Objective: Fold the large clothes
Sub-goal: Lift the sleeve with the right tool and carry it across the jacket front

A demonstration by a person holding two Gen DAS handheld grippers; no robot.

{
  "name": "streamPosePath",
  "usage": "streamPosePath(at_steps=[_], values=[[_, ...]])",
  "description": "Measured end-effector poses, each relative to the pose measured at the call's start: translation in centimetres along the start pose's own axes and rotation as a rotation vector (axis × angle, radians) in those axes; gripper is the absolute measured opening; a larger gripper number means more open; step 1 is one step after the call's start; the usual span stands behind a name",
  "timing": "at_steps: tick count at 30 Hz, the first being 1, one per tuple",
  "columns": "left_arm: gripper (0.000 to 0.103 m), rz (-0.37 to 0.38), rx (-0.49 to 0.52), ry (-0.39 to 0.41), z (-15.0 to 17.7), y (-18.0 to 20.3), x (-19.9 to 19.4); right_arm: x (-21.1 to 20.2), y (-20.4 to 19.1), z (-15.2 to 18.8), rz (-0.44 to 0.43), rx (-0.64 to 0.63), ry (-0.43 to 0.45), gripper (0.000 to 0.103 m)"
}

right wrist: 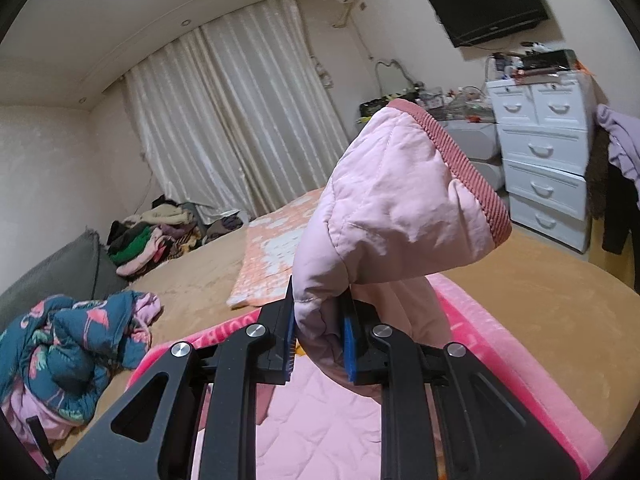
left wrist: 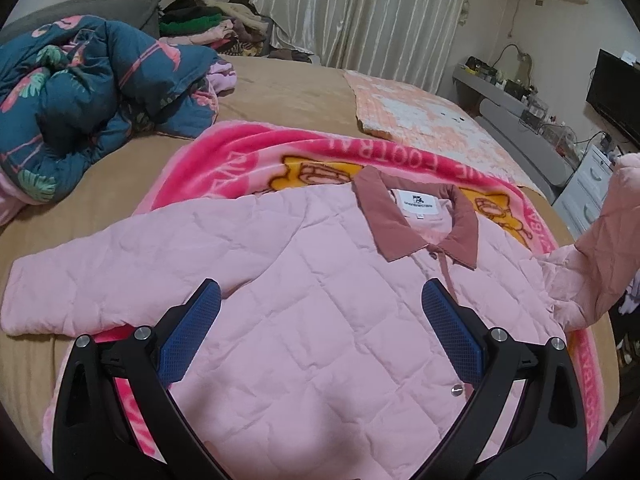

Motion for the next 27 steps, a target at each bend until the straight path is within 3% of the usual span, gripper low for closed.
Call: streamPosePath(at_steps=[16,22,27], values=[[0.094,0.012,-0.100,-0.004,0.3,-4.8,-0.2,0.8,-11.8,4.0,-0.198,-0.078,-0.075,0.017],[0.094,0.041,-0.142,0.004,0.2,-5.5,0.0,1.4,-15.8,6.5,-0.251,-0.118,-0.116,0.017],[0.094,0.115,-0.201,0.004,0.2,-5.7,0.4,2.3,-18.6,9.7,-0.267,-0.166,-0.150,0.017]])
Point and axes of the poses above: each gripper's, at about its wrist camera, not at the fingertips, and x roughly the way its jaws point, y to its right, z to its underside, the point moved 10 cm from there along x, roughly the way its jaws point, and after that the axes turned 9 degrees about z, right-handed, at the moved point
